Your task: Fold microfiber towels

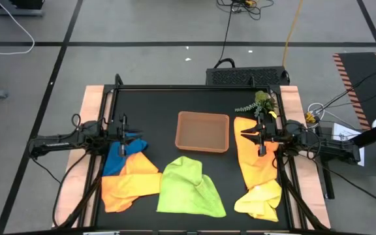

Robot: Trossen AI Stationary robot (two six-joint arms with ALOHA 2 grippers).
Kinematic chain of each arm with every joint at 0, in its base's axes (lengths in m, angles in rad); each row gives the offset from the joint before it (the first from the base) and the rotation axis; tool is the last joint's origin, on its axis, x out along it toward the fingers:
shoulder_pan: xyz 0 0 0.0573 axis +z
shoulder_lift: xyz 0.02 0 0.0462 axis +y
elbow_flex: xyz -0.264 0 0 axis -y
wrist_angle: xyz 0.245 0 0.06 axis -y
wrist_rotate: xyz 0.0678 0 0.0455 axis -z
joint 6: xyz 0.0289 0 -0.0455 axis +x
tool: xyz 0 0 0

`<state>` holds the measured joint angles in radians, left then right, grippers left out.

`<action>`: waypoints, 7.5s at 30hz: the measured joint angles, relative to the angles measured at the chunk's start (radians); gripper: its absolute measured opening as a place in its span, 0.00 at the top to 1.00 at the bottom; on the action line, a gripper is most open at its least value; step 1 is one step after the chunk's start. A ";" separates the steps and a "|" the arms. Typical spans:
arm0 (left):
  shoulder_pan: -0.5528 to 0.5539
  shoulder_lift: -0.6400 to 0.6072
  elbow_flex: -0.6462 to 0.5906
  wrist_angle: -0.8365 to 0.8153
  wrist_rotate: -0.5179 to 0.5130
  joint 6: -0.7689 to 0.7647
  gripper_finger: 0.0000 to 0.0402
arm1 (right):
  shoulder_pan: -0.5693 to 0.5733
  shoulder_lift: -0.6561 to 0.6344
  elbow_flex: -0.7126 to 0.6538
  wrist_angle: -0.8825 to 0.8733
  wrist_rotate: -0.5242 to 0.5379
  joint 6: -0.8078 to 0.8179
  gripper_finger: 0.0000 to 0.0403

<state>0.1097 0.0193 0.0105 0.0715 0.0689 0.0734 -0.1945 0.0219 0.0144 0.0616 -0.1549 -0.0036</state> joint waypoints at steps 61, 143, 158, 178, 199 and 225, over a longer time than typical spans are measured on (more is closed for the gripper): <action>0.000 0.000 0.000 0.000 0.000 0.000 0.78 | 0.000 0.000 0.000 0.000 0.000 0.000 0.88; 0.000 0.000 0.000 0.000 0.000 0.000 0.78 | 0.000 0.000 0.000 0.000 0.000 0.000 0.88; 0.000 0.000 0.000 0.000 0.000 0.000 0.78 | 0.000 0.000 0.000 0.000 0.000 0.000 0.88; 0.000 0.000 0.000 0.000 0.000 0.000 0.78 | 0.000 0.000 0.000 0.054 -0.002 0.030 0.88; 0.000 0.000 0.000 0.000 0.000 0.000 0.78 | 0.000 0.121 0.001 0.438 0.048 0.087 0.88; 0.000 0.000 0.000 0.000 0.000 0.000 0.78 | 0.360 0.607 0.062 0.633 0.259 0.031 0.88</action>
<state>0.1100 0.0193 0.0107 0.0719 0.0692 0.0734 0.1650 0.6285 0.0769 0.6949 0.1044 0.0271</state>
